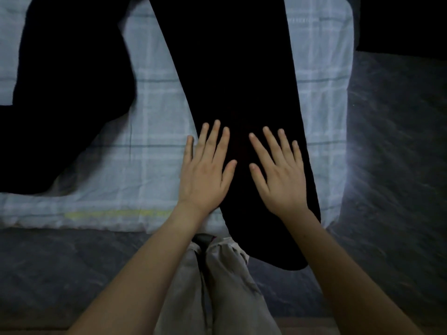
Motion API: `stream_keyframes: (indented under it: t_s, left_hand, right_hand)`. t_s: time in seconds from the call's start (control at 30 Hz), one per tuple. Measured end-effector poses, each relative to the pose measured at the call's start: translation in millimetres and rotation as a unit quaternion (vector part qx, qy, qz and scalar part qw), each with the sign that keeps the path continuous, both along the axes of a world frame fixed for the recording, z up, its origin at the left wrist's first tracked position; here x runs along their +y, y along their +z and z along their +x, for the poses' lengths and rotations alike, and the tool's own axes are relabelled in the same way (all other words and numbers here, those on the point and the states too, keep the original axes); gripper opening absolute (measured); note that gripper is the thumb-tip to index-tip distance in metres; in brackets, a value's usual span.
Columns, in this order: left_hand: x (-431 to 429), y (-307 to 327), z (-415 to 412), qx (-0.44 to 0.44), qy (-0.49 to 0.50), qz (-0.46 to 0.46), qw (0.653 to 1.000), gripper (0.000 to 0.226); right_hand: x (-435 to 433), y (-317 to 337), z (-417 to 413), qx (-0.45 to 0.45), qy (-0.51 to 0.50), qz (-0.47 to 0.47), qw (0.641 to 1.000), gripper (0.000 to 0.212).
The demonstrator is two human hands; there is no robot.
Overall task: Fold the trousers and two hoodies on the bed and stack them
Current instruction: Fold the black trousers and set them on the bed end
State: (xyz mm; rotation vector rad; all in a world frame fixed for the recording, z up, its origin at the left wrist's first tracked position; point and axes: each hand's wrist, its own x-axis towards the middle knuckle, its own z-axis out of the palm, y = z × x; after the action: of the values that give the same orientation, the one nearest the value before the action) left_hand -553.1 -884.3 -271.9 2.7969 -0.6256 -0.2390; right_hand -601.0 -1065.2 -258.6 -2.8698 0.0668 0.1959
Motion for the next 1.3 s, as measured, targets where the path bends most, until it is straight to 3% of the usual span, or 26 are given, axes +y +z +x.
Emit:
stream_keyframes:
  t_s: [0.17, 0.3, 0.37, 0.5, 0.63, 0.73, 0.8, 0.87, 0.93, 1.0, 1.13, 1.2, 1.3]
  left_hand:
    - [-1.0, 23.9, 10.9, 0.027, -0.008, -0.004, 1.0, 0.062]
    - [27.3, 61.0, 36.5, 0.049, -0.006, -0.103, 0.993, 0.049]
    - [58.6, 78.2, 48.0, 0.003, -0.007, -0.133, 0.991, 0.045]
    - [140.7, 100.0, 70.4, -0.103, 0.011, -0.14, 0.985, 0.042]
    - [234.1, 106.7, 101.2, -0.148, 0.032, -0.12, 0.981, 0.042]
    - [292.5, 93.3, 120.7, -0.073, 0.049, -0.056, 0.995, 0.057]
    - [313.7, 74.2, 124.6, 0.038, 0.01, -0.034, 0.999, 0.07]
    - [326.0, 52.4, 116.8, 0.09, -0.049, -0.014, 0.995, 0.075]
    - [336.1, 35.4, 104.0, 0.097, -0.097, -0.001, 0.991, 0.078]
    - [344.2, 25.9, 95.7, 0.091, -0.118, -0.008, 0.989, 0.079]
    - [348.9, 30.4, 106.2, 0.021, -0.07, -0.108, 0.991, 0.055]
    - [348.7, 33.7, 124.1, -0.031, -0.022, -0.096, 0.995, 0.05]
    - [348.6, 37.0, 146.5, 0.023, 0.01, -0.03, 0.999, 0.05]
  right_hand:
    - [6.2, 21.7, 7.8, 0.022, -0.012, 0.01, 1.0, 0.055]
    - [37.5, 55.1, 32.1, 0.027, -0.085, 0.075, 0.993, 0.048]
    - [73.8, 69.6, 46.4, 0.003, -0.105, 0.148, 0.983, 0.044]
    - [168.9, 79.4, 74.1, -0.04, -0.073, 0.175, 0.981, 0.042]
    - [258.6, 72.0, 99.4, -0.05, -0.099, 0.25, 0.962, 0.046]
    - [312.2, 57.0, 113.0, -0.04, -0.139, 0.253, 0.957, 0.053]
    - [338.8, 43.2, 118.6, -0.009, -0.165, 0.258, 0.952, 0.056]
    - [355.2, 30.9, 118.8, 0.009, -0.166, 0.217, 0.962, 0.055]
    - [360.6, 25.4, 115.7, 0.001, -0.161, 0.189, 0.969, 0.054]
    - [358.8, 27.2, 112.9, -0.019, -0.183, 0.222, 0.958, 0.049]
    - [353.6, 40.0, 104.5, -0.035, -0.244, 0.277, 0.929, 0.049]
    - [356.6, 47.9, 104.5, -0.053, -0.252, 0.262, 0.93, 0.059]
    - [365.6, 53.5, 113.1, -0.11, -0.207, 0.169, 0.957, 0.067]
